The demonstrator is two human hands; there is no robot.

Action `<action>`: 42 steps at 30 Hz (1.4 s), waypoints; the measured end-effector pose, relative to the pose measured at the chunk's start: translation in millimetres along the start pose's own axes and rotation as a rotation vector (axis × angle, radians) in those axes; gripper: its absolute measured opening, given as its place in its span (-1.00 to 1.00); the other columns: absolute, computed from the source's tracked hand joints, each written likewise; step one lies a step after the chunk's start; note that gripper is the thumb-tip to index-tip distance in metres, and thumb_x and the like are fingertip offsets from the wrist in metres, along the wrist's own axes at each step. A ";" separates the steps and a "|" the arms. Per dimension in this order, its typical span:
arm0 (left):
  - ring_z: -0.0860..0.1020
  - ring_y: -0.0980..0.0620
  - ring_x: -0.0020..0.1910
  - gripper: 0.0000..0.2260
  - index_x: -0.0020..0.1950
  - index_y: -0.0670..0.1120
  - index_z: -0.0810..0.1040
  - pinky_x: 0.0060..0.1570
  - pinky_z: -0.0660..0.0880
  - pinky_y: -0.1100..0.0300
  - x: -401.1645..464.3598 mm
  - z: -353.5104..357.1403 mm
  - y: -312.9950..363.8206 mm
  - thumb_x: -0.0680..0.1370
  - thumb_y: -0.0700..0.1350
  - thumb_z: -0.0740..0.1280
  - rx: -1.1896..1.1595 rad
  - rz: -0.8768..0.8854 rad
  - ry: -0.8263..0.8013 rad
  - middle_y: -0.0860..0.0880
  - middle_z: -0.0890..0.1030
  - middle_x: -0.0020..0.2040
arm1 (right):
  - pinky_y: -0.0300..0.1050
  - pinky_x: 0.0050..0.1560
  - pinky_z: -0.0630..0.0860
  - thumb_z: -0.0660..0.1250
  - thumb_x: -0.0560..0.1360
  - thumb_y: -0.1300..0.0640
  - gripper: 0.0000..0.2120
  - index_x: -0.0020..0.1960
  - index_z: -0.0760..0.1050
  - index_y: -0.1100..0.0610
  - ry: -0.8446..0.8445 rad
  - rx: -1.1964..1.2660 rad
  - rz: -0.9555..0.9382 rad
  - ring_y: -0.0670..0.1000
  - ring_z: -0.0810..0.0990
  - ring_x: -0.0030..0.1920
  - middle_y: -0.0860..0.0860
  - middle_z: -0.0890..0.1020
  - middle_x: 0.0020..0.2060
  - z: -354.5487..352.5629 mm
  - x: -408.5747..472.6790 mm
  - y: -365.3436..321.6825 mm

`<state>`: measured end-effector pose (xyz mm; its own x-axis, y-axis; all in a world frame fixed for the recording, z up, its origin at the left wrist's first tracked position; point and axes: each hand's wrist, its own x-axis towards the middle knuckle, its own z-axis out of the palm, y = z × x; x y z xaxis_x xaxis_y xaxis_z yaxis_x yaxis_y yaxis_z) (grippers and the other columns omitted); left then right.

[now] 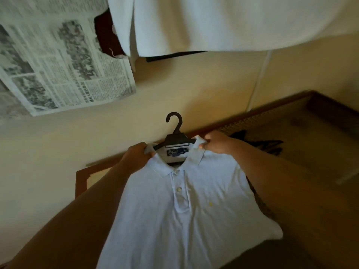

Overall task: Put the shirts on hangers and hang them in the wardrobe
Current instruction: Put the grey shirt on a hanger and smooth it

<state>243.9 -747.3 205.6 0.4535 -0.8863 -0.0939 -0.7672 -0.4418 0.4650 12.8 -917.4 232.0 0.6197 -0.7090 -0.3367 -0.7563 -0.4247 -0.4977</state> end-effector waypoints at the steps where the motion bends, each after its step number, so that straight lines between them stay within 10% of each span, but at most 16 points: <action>1: 0.49 -0.04 -0.01 -0.76 0.09 -0.18 0.50 -0.05 0.29 0.19 -4.5 -4.2 7.6 0.59 -0.01 0.28 0.007 0.016 -0.004 -0.13 0.56 0.02 | -0.09 -0.09 0.44 0.33 0.53 -0.08 -0.74 -0.20 0.48 0.10 0.026 -0.009 0.009 0.06 0.54 -0.11 0.05 0.53 -0.24 -6.1 -15.8 0.1; 13: 0.44 0.02 -0.08 -0.70 0.13 -0.21 0.52 -0.07 0.27 0.19 -52.5 -53.1 132.9 0.62 0.01 0.23 0.070 0.382 0.017 -0.08 0.53 -0.04 | -0.03 0.17 0.43 0.26 0.57 -0.08 -0.69 0.12 0.53 0.16 0.298 -0.076 0.121 0.07 0.51 0.07 0.03 0.53 0.00 -85.8 -181.7 24.5; 20: 0.44 0.03 -0.11 -0.72 0.10 -0.17 0.51 -0.10 0.29 0.18 -40.5 -33.5 235.1 0.61 0.04 0.22 0.085 0.568 -0.001 -0.03 0.49 -0.09 | -0.14 -0.20 0.38 0.33 0.53 -0.09 -0.69 -0.28 0.43 0.07 0.468 0.015 0.232 0.01 0.47 -0.20 -0.01 0.47 -0.29 -127.3 -245.4 90.8; 33: 0.50 -0.07 0.12 -0.69 0.25 -0.14 0.50 0.03 0.34 0.18 3.0 151.6 541.2 0.59 0.01 0.28 0.048 0.887 -0.193 -0.13 0.55 0.19 | -0.23 -0.26 0.33 0.28 0.56 -0.09 -0.71 -0.02 0.52 0.16 0.639 0.133 0.570 0.00 0.47 -0.16 0.02 0.48 -0.22 -203.5 -338.7 372.8; 37: 0.49 -0.03 0.02 -0.72 0.17 -0.17 0.53 -0.05 0.33 0.19 21.6 215.2 645.5 0.59 0.00 0.29 0.050 0.931 -0.224 -0.14 0.57 0.13 | -0.04 0.07 0.45 0.30 0.55 -0.07 -0.61 0.20 0.51 0.21 0.679 0.175 0.661 0.10 0.51 0.04 0.15 0.56 0.06 -242.5 -357.9 466.6; 42: 0.46 -0.02 -0.05 -0.71 0.14 -0.17 0.51 -0.10 0.29 0.16 49.0 284.9 753.2 0.60 0.04 0.26 0.120 0.971 -0.318 -0.15 0.56 0.10 | -0.12 0.01 0.29 0.30 0.56 -0.06 -0.59 0.25 0.47 0.24 0.703 0.217 0.730 0.08 0.44 0.06 0.13 0.50 0.18 -286.1 -379.3 562.8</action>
<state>-441.0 -1163.0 300.4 -0.5140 -0.8569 0.0383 -0.7874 0.4891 0.3752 -707.9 -1048.5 308.2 -0.2896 -0.9512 -0.1065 -0.8011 0.3018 -0.5169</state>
